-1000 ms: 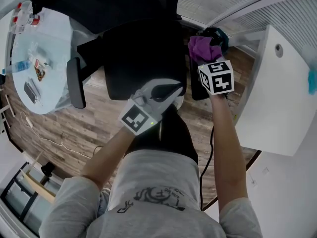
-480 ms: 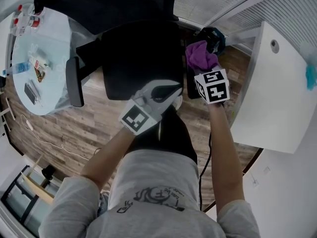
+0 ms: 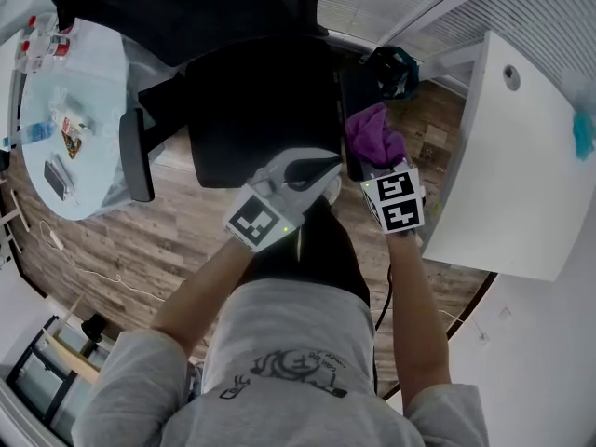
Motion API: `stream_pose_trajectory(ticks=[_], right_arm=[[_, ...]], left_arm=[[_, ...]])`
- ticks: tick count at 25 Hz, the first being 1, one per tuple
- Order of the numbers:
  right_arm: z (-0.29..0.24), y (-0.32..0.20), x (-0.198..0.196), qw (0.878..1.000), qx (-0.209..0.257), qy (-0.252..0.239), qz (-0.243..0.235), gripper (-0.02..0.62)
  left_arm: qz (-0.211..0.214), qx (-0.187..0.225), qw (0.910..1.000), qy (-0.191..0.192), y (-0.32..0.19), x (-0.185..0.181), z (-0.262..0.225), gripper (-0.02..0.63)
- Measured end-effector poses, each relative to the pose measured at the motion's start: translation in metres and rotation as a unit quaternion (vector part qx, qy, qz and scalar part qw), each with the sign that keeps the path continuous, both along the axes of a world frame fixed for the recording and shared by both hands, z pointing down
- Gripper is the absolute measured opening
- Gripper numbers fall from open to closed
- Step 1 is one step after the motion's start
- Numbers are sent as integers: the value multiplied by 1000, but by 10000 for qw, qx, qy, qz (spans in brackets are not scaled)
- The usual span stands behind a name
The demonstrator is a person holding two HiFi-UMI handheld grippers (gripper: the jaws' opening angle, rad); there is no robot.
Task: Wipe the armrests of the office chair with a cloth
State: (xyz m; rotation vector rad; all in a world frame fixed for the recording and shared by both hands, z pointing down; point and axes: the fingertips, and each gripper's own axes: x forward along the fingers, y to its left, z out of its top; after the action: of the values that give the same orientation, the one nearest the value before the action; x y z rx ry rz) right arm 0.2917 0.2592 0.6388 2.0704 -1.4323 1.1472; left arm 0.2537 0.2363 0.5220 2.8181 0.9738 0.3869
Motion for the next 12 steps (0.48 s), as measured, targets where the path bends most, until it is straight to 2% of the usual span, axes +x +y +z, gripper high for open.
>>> stream_pose_trajectory(ticks=[12], right_arm=[[-5, 38, -49, 9999, 16, -72, 112, 33]], left_arm=[[95, 0, 9999, -40, 3, 3, 3, 2]])
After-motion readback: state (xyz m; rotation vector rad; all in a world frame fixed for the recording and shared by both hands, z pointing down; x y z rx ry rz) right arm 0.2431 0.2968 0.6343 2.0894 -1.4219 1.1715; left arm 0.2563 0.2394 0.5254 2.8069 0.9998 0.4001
